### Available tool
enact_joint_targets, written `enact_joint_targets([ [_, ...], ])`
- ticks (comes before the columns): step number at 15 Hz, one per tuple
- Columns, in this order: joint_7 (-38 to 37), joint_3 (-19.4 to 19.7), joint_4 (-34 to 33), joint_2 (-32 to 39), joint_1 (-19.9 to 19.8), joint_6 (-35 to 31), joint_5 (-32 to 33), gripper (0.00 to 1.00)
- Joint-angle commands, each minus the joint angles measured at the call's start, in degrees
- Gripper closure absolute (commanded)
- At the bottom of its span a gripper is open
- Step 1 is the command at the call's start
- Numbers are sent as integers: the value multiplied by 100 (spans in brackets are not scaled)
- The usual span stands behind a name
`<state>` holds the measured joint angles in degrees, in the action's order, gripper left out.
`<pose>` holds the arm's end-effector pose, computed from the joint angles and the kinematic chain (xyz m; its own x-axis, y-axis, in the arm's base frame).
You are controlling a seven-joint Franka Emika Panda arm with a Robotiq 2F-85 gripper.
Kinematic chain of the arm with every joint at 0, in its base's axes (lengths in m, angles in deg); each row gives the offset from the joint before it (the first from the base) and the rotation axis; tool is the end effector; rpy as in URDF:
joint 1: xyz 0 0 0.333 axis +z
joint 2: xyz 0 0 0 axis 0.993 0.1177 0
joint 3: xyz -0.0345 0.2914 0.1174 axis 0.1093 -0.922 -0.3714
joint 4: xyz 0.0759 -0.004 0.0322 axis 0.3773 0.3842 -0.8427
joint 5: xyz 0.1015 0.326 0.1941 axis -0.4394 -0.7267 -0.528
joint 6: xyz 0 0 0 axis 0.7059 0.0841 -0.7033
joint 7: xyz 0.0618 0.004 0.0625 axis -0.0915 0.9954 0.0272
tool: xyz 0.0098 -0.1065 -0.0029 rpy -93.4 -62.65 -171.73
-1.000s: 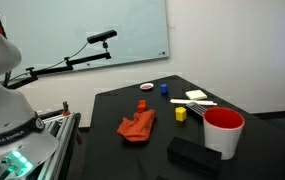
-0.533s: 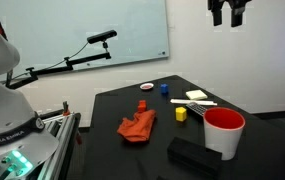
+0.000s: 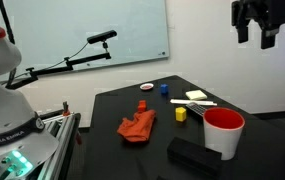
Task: Loosen the c-cramp on the table
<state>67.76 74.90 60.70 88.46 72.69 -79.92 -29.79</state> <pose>0.6353 -0.2201 0.4184 0.8919 -0.4177 0.1731 -0.4243 -0.9055 0.0013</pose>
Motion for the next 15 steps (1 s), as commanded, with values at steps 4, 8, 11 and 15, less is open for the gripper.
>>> enact_joint_targets([
  [4, -289, 52, -1193, 847, -328, 487, -191, 0],
  [8, -549, 79, -1704, 1305, -396, 740, -147, 0],
  [11, -778, 101, -2154, 1724, -415, 958, -119, 0],
  [15, -1087, 169, -2630, 2108, -439, 1192, -116, 0],
])
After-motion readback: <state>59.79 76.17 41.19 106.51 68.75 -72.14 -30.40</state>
